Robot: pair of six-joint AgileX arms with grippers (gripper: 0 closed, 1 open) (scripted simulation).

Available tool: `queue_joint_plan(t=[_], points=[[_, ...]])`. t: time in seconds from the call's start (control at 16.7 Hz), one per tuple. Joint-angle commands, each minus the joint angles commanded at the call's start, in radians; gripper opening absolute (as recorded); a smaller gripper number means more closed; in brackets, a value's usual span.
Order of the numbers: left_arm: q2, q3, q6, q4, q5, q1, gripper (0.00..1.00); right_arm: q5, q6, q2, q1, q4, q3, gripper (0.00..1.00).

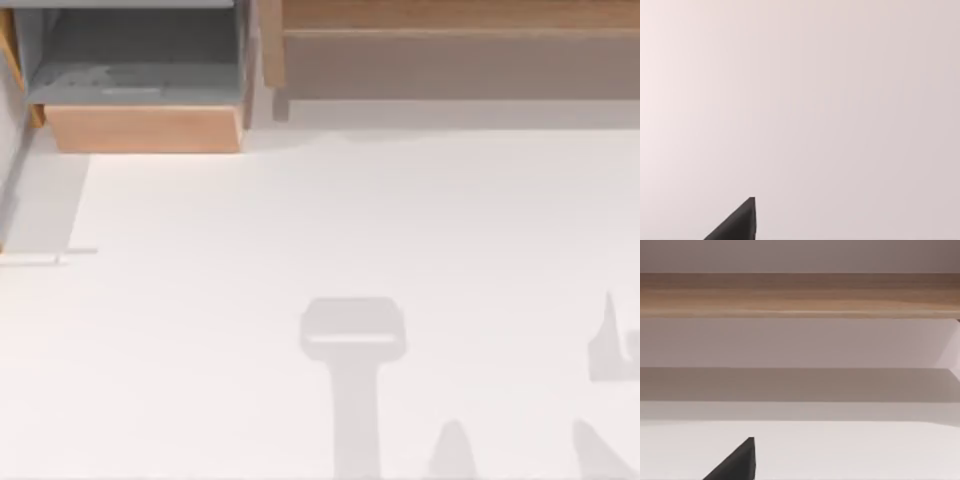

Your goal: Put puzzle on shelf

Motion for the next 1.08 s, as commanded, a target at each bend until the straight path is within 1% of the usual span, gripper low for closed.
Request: queue_joint_plan(t=[0.24, 0.54, 0.78, 1.08], points=[[0.038, 0.283, -0.121, -0.404, -0.119, -0.025, 1.0, 0.0, 0.0, 0.0, 0.0, 0.0, 0.0, 1.0], [0.091, 0.665, -0.338, -0.977, -0.236, -0.113, 1.0, 0.0, 0.0, 0.0, 0.0, 0.0, 0.0, 1.0], [0.156, 0.95, -0.548, -1.431, -0.299, -0.223, 1.0, 0.0, 0.0, 0.0, 0.0, 0.0, 0.0, 1.0], [0.275, 1.234, -0.809, -1.92, -0.337, -0.388, 1.0, 0.0, 0.0, 0.0, 0.0, 0.0, 0.0, 1.0]])
